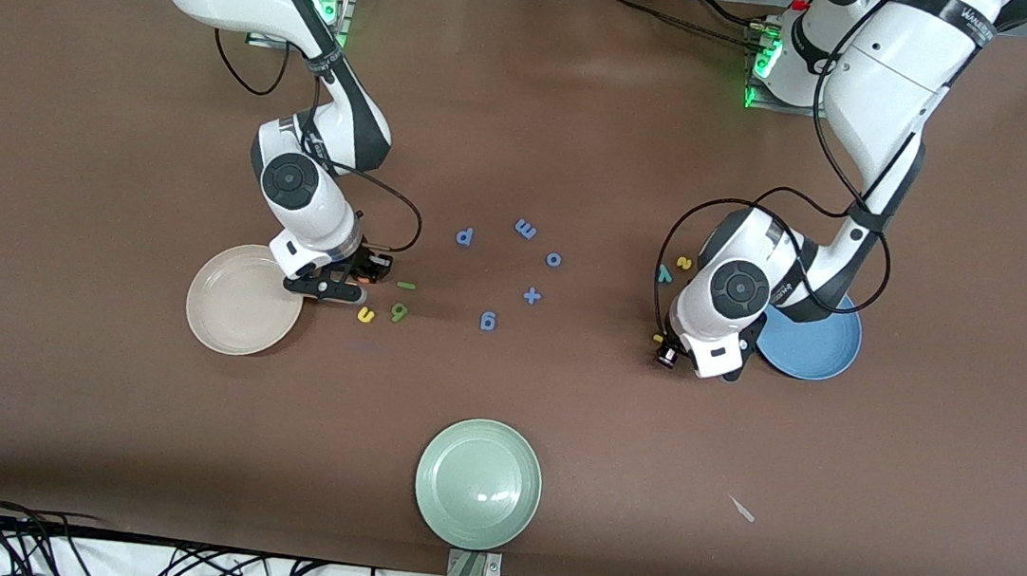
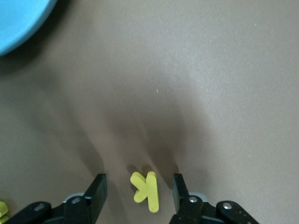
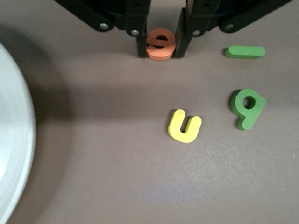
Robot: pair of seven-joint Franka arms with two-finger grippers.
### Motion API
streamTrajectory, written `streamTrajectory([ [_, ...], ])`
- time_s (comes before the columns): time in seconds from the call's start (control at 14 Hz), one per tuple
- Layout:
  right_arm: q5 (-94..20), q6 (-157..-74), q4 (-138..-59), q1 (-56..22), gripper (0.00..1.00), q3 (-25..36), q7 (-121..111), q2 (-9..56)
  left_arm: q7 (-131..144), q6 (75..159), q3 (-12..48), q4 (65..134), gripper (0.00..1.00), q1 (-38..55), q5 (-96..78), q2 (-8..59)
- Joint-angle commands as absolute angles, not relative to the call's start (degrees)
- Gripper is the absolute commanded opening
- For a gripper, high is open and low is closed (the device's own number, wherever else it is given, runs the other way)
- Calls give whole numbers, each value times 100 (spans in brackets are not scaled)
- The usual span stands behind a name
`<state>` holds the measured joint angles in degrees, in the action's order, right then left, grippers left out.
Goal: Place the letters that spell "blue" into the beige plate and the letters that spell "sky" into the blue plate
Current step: 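Drop the orange letter onto the beige plate with the right gripper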
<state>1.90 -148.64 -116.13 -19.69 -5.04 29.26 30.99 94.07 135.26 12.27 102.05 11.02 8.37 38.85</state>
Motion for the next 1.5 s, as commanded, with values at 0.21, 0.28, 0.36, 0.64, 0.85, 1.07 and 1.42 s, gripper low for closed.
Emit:
streamTrajectory([
  [0.21, 457, -13203, -10776, -1978, 9, 121, 1771, 2637, 9536, 13509, 1239, 10099, 37, 1178, 896, 3990],
  [0.28, 457, -13114, -10775, -1978, 10, 341, 1401, 2567, 9536, 13509, 1231, 10099, 31, 1178, 905, 3990],
  [0.36, 457, -13105, -10784, -1969, 12, 543, 1015, 2558, 9536, 13509, 1239, 10099, 22, 1169, 905, 3982],
  [0.64, 404, -13192, -10872, -1925, 31, 835, 536, 2601, 9519, 13483, 1239, 10055, 0, 1125, 905, 3929],
  [0.85, 317, -13201, -10872, -1925, 69, 835, 615, 2602, 9440, 13264, 1248, 10037, 0, 915, 896, 3570],
  [1.07, -305, -13175, -10758, -2021, 71, 774, 973, 2628, 8932, 12825, 1257, 10037, 0, 782, 897, 3235],
  [1.42, -395, -13192, -9950, -2671, 71, 686, 2423, 3295, 7903, 11945, 1257, 10142, 0, 265, 896, 2777],
])
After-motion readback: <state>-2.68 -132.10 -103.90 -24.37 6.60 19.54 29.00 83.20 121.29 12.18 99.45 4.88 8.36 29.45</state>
